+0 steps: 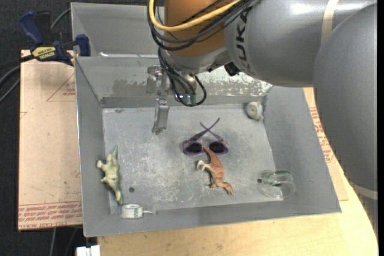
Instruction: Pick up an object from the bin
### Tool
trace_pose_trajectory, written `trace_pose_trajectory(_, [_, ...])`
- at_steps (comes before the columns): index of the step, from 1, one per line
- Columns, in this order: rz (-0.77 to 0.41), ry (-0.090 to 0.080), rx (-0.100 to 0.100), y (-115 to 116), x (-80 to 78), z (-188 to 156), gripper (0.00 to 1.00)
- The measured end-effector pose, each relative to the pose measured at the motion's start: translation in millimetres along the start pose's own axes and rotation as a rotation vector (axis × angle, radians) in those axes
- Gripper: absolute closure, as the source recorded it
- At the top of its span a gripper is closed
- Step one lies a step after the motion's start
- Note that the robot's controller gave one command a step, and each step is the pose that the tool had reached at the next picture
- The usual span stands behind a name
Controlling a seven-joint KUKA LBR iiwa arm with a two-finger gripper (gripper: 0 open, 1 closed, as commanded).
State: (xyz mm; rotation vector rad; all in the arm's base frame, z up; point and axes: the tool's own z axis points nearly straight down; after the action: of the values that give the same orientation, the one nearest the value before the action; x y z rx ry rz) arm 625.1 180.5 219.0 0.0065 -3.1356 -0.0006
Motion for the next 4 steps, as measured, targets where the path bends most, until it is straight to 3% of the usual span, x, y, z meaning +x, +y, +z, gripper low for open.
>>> trace_pose_trajectory(1, [0.004, -0.007, -0.001, -1.4, -1.6, -5.3, 0.0])
trace_pose_trajectory(2, [-0.141, 0.006, 0.0, 74.1, 51.9, 153.8, 0.0])
trace_pose_trajectory(3, [-0.302, -0.011, -0.002, 61.0, 48.3, 60.5, 0.0])
trace_pose_trajectory(4, [-0.359, 0.006, -0.002, 71.3, 84.4, 120.1, 0.0])
